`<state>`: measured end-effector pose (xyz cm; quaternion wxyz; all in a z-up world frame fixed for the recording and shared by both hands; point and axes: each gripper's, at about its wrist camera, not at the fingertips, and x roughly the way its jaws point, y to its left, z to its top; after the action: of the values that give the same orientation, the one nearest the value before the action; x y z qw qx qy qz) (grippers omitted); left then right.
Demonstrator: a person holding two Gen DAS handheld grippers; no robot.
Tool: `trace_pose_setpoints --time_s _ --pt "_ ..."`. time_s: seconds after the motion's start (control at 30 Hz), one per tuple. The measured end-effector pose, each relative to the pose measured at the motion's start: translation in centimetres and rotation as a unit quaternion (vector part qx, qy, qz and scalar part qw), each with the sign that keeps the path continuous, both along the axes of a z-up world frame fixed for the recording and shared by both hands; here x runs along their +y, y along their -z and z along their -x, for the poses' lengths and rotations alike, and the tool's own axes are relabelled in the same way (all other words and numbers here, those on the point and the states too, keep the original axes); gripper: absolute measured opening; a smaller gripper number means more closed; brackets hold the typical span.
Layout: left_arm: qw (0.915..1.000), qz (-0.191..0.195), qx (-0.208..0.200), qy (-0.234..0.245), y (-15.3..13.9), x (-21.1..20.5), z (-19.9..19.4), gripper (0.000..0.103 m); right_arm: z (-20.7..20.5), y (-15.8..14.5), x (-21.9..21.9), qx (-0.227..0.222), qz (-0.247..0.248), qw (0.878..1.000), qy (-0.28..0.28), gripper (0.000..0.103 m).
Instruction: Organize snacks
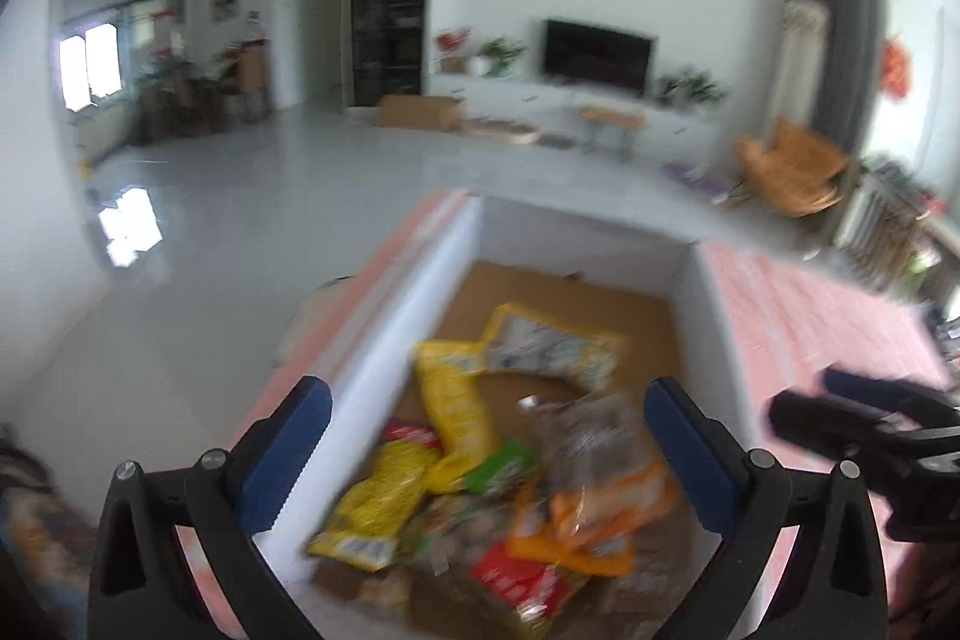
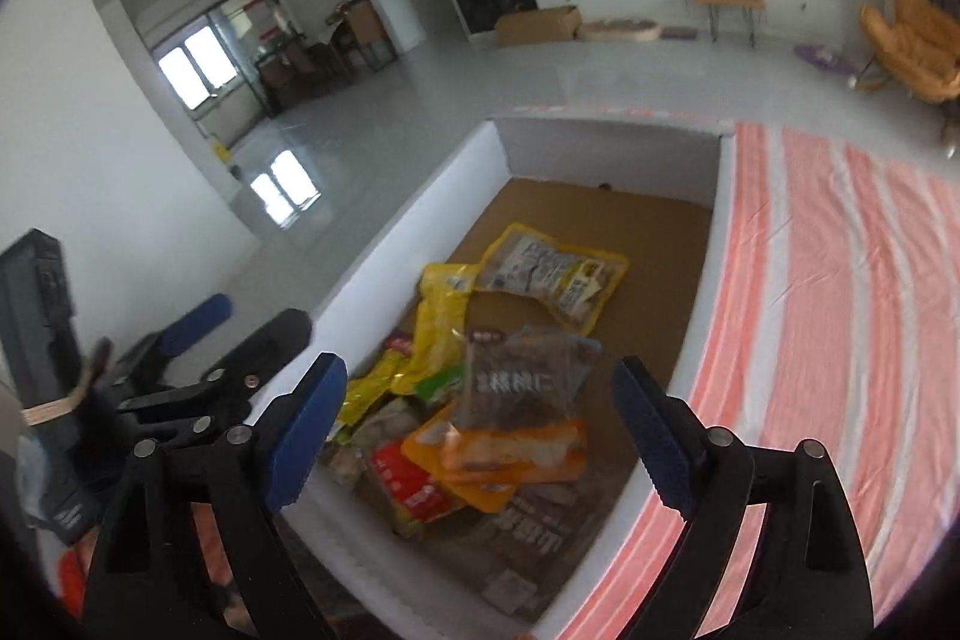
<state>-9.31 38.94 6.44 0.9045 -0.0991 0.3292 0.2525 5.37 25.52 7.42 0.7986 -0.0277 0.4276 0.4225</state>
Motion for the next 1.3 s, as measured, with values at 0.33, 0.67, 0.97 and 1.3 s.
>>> trace_pose_setpoints --time_s 0.33,0.67,0.97,1.3 --pt "0.9975 0.059 0.034 -0.018 0.9 0.7 0.7 0.103 3.1 -1.7 -0.3 -0.086 0.061 0.994 0.035 0.092" --pt "0.9958 -0.007 0.068 -0.062 0.8 0.7 1.1 0.103 4.6 -1.9 0.1 -0.115 0.084 0.989 0.036 0.092" --pt "0.9953 -0.019 0.076 -0.056 0.9 0.3 0.6 0.103 4.4 -1.6 0.0 -0.11 0.092 0.989 0.043 0.092" --pt "0.9961 0.0 0.078 -0.042 1.5 0.1 0.8 0.103 4.3 -1.4 0.2 -0.108 0.097 0.988 0.044 0.092"
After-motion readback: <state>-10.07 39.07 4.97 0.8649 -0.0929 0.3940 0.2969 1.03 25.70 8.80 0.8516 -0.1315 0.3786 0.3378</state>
